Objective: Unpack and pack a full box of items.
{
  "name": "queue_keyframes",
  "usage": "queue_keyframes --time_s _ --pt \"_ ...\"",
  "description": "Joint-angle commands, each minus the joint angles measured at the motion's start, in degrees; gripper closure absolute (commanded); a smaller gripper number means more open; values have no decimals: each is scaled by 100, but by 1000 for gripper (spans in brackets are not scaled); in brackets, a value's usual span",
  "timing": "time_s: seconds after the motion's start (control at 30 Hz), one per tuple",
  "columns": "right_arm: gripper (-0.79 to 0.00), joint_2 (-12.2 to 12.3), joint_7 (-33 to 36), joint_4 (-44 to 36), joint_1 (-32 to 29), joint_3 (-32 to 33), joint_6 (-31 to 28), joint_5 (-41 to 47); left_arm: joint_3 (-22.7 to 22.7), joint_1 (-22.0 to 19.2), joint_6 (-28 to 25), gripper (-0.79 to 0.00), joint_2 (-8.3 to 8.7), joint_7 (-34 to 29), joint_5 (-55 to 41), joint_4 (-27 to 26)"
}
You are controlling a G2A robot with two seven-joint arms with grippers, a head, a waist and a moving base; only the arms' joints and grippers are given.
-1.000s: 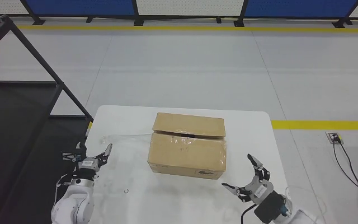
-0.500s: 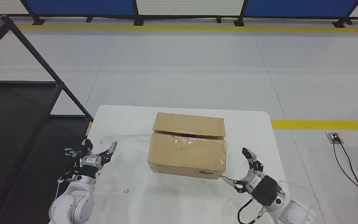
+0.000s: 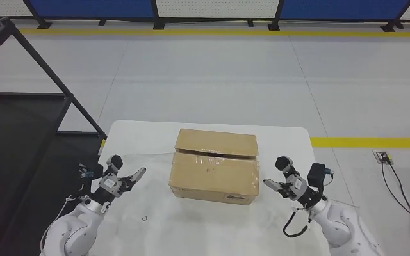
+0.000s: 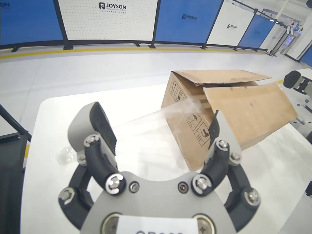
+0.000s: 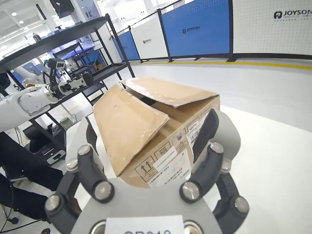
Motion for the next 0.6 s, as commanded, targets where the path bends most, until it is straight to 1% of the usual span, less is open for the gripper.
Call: queue_keyframes --time_s 0.0,0.1,0.13,0.2,0.4,0.57 --pt "-785 0 4 1 1 0 -1 4 1 0 1 -785 0 2 1 1" --pt "-785 -15 67 0 -9 -69 127 101 47 29 5 -785 -2 -28 -74 5" --pt "-785 -25 237 52 33 -158 153 212 71 25 -36 -785 1 -82 -183 9" --pt "-785 -52 541 249 212 -288 249 704 101 0 -77 -785 9 -157 -349 -14" --pt "-785 -72 2021 1001 904 -660 -7 2482 113 -2 -349 -785 53 -354 -740 -81" --pt "-785 -40 3233 1392 1235 -905 -329 3947 121 -18 -392 -785 85 -450 -942 -48"
